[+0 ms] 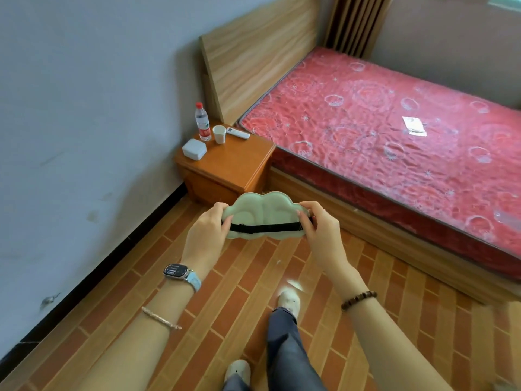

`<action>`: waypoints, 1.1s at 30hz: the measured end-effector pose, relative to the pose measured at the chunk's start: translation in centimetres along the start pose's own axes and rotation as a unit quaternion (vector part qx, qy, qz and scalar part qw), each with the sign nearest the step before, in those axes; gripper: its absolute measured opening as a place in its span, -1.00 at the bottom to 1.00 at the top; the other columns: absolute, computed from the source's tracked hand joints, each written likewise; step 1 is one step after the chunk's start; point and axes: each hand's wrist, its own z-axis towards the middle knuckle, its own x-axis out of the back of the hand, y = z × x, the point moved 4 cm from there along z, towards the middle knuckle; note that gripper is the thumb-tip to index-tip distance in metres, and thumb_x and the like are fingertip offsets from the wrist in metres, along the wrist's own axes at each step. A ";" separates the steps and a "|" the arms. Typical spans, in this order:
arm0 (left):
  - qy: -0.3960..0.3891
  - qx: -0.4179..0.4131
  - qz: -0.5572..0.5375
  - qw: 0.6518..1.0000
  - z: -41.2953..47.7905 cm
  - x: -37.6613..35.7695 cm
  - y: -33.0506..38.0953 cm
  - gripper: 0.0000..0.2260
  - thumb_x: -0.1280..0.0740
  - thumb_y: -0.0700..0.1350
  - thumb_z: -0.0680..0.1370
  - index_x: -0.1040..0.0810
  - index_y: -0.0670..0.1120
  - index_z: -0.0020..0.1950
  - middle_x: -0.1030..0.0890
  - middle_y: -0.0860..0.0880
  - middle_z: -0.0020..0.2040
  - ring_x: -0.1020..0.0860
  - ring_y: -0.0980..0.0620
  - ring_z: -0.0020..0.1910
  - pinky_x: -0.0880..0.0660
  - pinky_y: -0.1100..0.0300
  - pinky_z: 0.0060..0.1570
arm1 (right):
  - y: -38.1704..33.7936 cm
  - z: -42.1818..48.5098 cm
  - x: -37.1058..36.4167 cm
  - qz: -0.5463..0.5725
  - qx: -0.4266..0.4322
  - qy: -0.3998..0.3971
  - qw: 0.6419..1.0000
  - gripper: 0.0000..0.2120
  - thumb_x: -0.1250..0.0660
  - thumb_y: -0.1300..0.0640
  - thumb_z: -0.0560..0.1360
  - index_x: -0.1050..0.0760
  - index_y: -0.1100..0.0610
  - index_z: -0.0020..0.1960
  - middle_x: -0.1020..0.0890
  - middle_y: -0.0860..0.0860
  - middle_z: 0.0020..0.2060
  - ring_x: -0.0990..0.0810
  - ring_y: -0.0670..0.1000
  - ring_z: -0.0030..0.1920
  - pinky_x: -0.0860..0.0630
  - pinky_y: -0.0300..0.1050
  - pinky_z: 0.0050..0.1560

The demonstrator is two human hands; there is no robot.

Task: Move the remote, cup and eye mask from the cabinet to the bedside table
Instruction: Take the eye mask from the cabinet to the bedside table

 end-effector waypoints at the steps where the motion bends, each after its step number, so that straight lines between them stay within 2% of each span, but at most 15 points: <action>1: 0.003 0.005 0.000 1.000 1.4 -0.6 0.0 -0.85 -0.21 -0.07 0.60 -0.45 -0.08 0.12 -0.56 0.01 -0.13 -0.52 0.03 -0.20 -0.37 0.26 -0.34 | 0.4 1.5 0.2 -0.002 0.003 -0.003 1.000 -0.87 -0.23 0.09 0.61 -0.51 0.01 0.13 -0.55 -0.19 -0.16 -0.56 -0.14 -0.14 -0.56 -0.19 -0.15; 5: 0.015 0.017 0.002 1.000 7.0 -3.2 0.6 -0.87 -0.22 -0.08 0.60 -0.45 -0.09 0.10 -0.50 0.07 -0.18 -0.48 0.07 -0.24 -0.31 0.29 -0.37 | 2.5 8.3 1.2 0.005 0.011 -0.016 1.000 -0.87 -0.23 0.07 0.61 -0.51 -0.01 0.12 -0.55 -0.22 -0.16 -0.55 -0.20 -0.16 -0.48 -0.31 -0.16; 10: 0.023 0.057 -0.006 0.998 13.7 -5.8 1.2 -0.85 -0.22 -0.07 0.60 -0.45 -0.09 0.12 -0.58 0.00 -0.12 -0.56 0.00 -0.18 -0.48 0.17 -0.34 | 4.6 16.8 2.4 0.021 0.019 -0.046 0.999 -0.89 -0.23 0.07 0.61 -0.50 -0.05 0.10 -0.56 -0.20 -0.20 -0.57 -0.13 -0.19 -0.57 -0.13 -0.17; 13: 0.032 0.076 -0.010 0.997 17.1 -6.8 0.9 -0.86 -0.22 -0.06 0.60 -0.45 -0.08 0.10 -0.56 0.03 -0.15 -0.56 0.01 -0.20 -0.47 0.19 -0.35 | 5.8 21.6 2.3 0.014 0.032 -0.071 0.997 -0.87 -0.23 0.07 0.61 -0.50 -0.03 0.12 -0.56 -0.18 -0.18 -0.61 -0.06 -0.18 -0.61 0.00 -0.14; 16: 0.032 0.101 -0.006 0.994 19.9 -7.8 0.1 -0.86 -0.20 -0.05 0.61 -0.45 -0.08 0.09 -0.53 0.06 -0.17 -0.55 0.03 -0.22 -0.45 0.23 -0.36 | 6.7 25.5 1.5 0.008 0.031 -0.094 0.995 -0.87 -0.22 0.06 0.61 -0.50 -0.02 0.12 -0.56 -0.16 -0.19 -0.61 -0.02 -0.22 -0.60 0.03 -0.16; 23: 0.037 0.156 -0.003 0.987 26.0 -9.5 -4.1 -0.87 -0.20 -0.06 0.61 -0.44 -0.08 0.09 -0.58 -0.01 -0.11 -0.56 0.03 -0.20 -0.40 0.33 -0.38 | 7.4 33.9 -2.8 0.008 0.041 -0.138 0.990 -0.85 -0.22 0.07 0.61 -0.51 0.04 0.13 -0.57 -0.13 -0.20 -0.60 -0.05 -0.25 -0.60 -0.06 -0.19; 28: 0.034 0.181 -0.009 0.983 31.3 -10.8 -8.7 -0.86 -0.18 -0.02 0.62 -0.42 -0.04 0.11 -0.61 -0.01 -0.08 -0.61 0.00 -0.14 -0.58 0.16 -0.30 | 7.4 40.3 -6.6 0.006 0.034 -0.163 0.986 -0.87 -0.21 0.08 0.61 -0.49 0.00 0.12 -0.56 -0.14 -0.19 -0.59 -0.12 -0.24 -0.58 -0.19 -0.23; 31: 0.031 0.184 -0.015 0.982 35.0 -11.2 -11.5 -0.87 -0.18 -0.02 0.62 -0.41 -0.03 0.10 -0.62 -0.01 -0.08 -0.62 0.00 -0.13 -0.60 0.12 -0.28 | 7.2 44.6 -9.0 0.007 0.016 -0.167 0.986 -0.87 -0.20 0.09 0.61 -0.48 -0.01 0.13 -0.56 -0.13 -0.20 -0.58 -0.18 -0.27 -0.54 -0.32 -0.28; 33: 0.026 0.188 -0.014 0.982 37.4 -11.2 -13.3 -0.86 -0.17 -0.02 0.62 -0.41 -0.04 0.10 -0.62 -0.01 -0.11 -0.62 0.00 -0.15 -0.60 0.12 -0.29 | 6.9 47.5 -10.9 0.007 -0.002 -0.170 0.985 -0.85 -0.19 0.08 0.62 -0.46 0.03 0.16 -0.58 -0.10 -0.17 -0.59 -0.19 -0.26 -0.55 -0.31 -0.29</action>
